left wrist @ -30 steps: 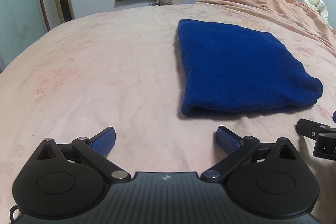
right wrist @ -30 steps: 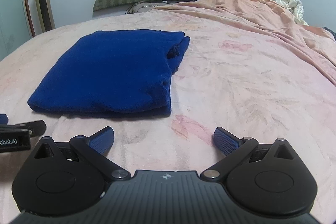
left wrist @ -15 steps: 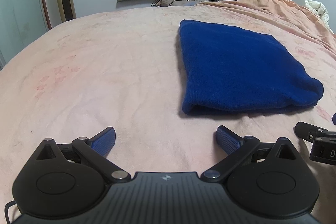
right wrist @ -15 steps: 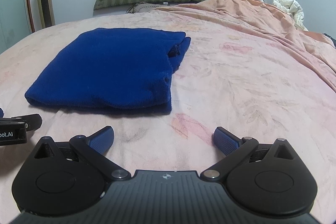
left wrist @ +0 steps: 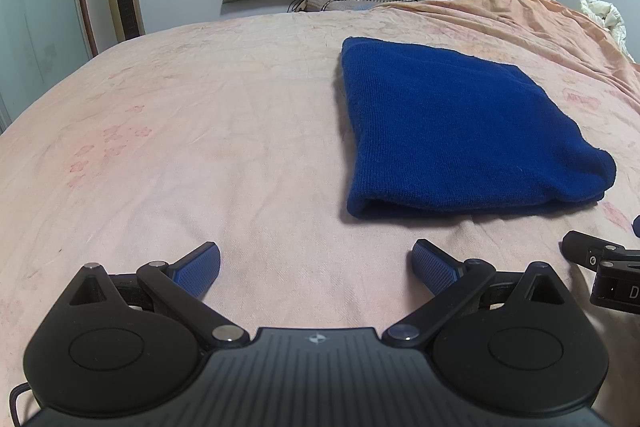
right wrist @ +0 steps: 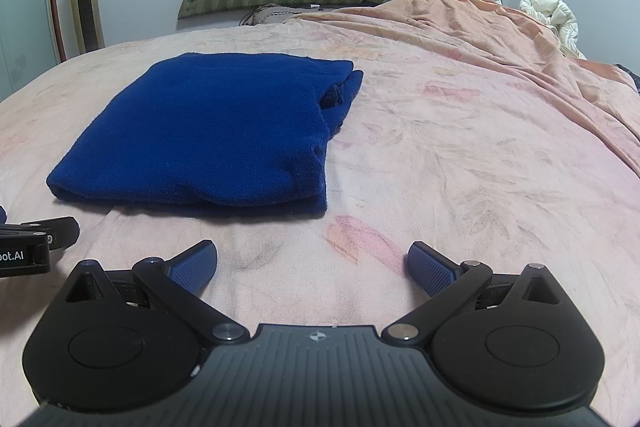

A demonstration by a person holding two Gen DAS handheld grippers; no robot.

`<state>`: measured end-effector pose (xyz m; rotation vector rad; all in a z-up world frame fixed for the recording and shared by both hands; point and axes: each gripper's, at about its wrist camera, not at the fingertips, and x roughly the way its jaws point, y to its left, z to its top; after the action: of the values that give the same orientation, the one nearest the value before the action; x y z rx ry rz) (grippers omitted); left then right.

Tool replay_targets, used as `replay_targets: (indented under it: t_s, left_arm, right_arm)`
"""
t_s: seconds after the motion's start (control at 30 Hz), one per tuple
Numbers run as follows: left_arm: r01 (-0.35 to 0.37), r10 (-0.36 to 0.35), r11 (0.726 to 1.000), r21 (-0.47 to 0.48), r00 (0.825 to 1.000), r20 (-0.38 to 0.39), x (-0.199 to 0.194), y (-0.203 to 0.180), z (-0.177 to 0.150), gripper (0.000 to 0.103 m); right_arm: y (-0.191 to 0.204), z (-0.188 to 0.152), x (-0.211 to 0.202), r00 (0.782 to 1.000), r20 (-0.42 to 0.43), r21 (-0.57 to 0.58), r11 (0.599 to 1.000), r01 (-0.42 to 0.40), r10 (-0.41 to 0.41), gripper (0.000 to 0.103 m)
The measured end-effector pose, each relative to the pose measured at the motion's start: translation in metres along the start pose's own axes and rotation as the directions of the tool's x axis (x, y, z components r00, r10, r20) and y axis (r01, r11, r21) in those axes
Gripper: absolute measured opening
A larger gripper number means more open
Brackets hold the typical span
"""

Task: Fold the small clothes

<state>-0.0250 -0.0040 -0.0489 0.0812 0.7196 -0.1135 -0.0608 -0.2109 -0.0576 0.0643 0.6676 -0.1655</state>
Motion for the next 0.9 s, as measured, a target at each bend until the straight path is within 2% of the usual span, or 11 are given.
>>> replay_targets:
  t_s: [0.9]
  left_arm:
    - [0.004,-0.004,1.000,0.002,1.000,-0.010,0.0004,0.0004,0.0002,0.103]
  right_arm:
    - [-0.0001,-0.0004,-0.0002,1.000,0.003,0.003,1.000,-0.001,0.001,0.103]
